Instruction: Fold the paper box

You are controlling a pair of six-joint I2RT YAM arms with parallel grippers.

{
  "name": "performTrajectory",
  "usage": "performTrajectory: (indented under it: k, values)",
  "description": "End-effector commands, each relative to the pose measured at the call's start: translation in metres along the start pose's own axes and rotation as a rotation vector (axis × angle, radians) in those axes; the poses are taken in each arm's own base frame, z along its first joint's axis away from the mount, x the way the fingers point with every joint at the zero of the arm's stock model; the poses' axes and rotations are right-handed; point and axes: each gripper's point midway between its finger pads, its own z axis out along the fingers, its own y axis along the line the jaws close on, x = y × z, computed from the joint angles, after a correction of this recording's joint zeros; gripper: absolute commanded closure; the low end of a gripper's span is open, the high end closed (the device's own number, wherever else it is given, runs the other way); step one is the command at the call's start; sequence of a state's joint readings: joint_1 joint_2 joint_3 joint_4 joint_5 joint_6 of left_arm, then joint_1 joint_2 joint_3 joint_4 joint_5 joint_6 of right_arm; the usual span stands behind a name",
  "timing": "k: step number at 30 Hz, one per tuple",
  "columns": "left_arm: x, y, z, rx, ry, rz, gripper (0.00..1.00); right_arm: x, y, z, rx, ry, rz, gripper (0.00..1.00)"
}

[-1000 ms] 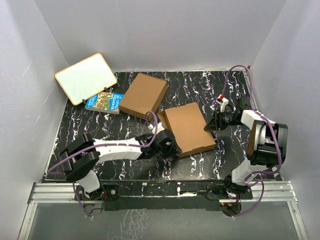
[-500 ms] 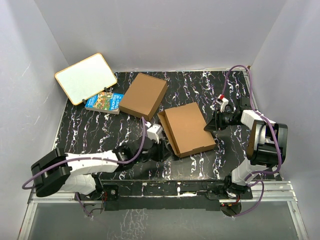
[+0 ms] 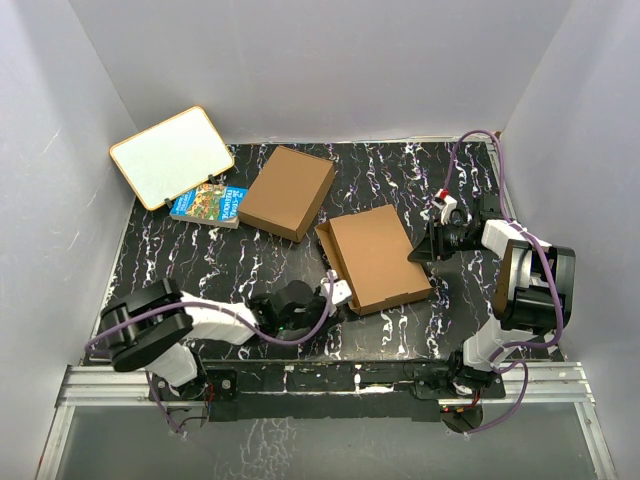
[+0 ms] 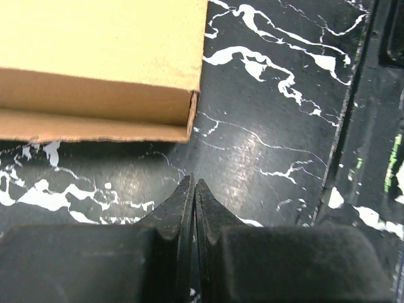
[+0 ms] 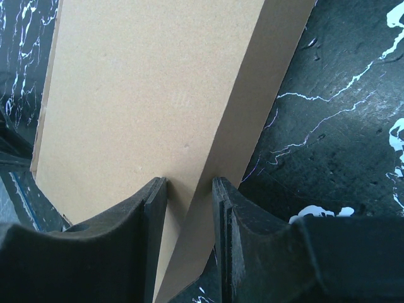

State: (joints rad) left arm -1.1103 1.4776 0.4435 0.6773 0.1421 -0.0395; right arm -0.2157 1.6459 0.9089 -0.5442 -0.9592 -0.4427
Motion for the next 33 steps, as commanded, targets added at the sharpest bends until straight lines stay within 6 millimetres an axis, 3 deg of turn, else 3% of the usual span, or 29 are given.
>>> performTrajectory:
  k: [1, 6, 10, 15, 18, 22, 25, 29, 33]
  values:
    - [-0.032, 0.001, 0.021, 0.014, -0.069, 0.08, 1.0, 0.017, -0.018, 0.007, 0.07, 0.078, -0.031, 0.62]
    - [-0.069, 0.013, 0.052, -0.035, -0.047, 0.106, 1.0, 0.018, -0.016, 0.01, 0.066, 0.086, -0.04, 0.62]
    - [-0.082, 0.014, 0.067, -0.036, 0.034, 0.072, 1.0, 0.018, -0.015, 0.01, 0.067, 0.087, -0.046, 0.62]
    - [-0.091, 0.007, 0.064, -0.027, 0.084, -0.015, 1.0, 0.018, -0.015, 0.01, 0.069, 0.088, -0.044, 0.62]
    - [-0.082, -0.002, 0.052, 0.007, 0.108, -0.058, 1.0, 0.017, -0.016, 0.009, 0.077, 0.089, -0.046, 0.63]
    - [-0.066, -0.006, 0.024, 0.02, 0.079, -0.134, 0.73, 0.014, -0.016, 0.006, 0.084, 0.087, -0.05, 0.61]
    - [-0.065, 0.005, -0.004, -0.004, 0.001, -0.252, 0.55, 0.007, -0.015, 0.002, 0.091, 0.076, -0.07, 0.57]
    - [-0.079, 0.042, -0.039, -0.095, -0.138, -0.46, 0.31, -0.009, -0.007, -0.007, 0.088, 0.037, -0.133, 0.44]
    - [-0.096, 0.093, -0.064, -0.227, -0.248, -0.681, 0.08, -0.042, 0.004, -0.017, 0.083, -0.041, -0.236, 0.29]
